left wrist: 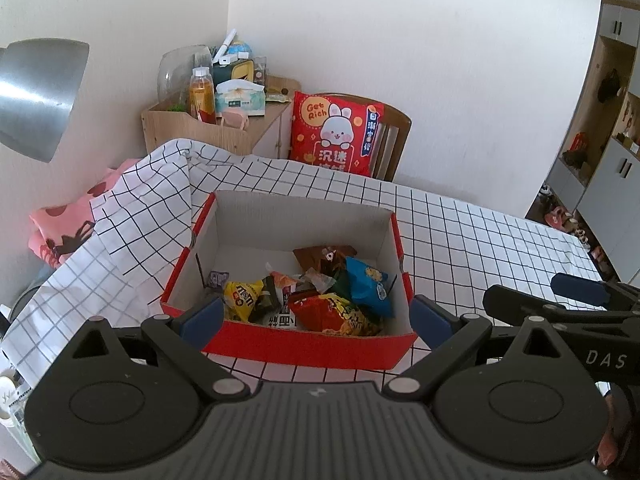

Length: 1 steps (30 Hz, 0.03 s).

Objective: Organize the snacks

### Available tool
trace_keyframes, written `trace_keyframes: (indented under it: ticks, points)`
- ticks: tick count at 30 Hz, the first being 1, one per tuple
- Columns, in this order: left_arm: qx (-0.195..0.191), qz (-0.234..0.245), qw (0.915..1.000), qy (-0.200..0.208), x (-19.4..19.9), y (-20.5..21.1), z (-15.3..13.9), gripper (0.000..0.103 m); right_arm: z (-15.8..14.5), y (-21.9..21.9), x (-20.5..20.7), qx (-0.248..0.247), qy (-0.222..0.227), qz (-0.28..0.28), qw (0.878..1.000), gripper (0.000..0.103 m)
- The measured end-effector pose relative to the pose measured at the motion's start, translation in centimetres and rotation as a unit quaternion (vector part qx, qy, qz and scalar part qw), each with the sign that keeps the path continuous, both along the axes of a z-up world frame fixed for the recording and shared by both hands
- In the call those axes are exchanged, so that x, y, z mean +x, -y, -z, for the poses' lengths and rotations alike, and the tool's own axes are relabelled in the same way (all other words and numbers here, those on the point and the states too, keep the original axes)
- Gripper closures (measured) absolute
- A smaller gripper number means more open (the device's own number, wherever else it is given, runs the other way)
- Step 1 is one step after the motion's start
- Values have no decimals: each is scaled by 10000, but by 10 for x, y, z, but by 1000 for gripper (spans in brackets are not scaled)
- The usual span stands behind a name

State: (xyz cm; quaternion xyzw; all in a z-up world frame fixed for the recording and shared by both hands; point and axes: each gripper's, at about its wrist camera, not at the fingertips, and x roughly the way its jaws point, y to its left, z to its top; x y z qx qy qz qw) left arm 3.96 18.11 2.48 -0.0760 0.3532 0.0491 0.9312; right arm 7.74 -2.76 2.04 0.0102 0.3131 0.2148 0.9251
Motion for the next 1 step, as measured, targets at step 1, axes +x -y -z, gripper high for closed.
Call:
trace_keyframes:
  ticks: [1]
  points:
    - [3,7,10000,-9,0,1,1,3,1,0,0,1,-6,7,10000,0]
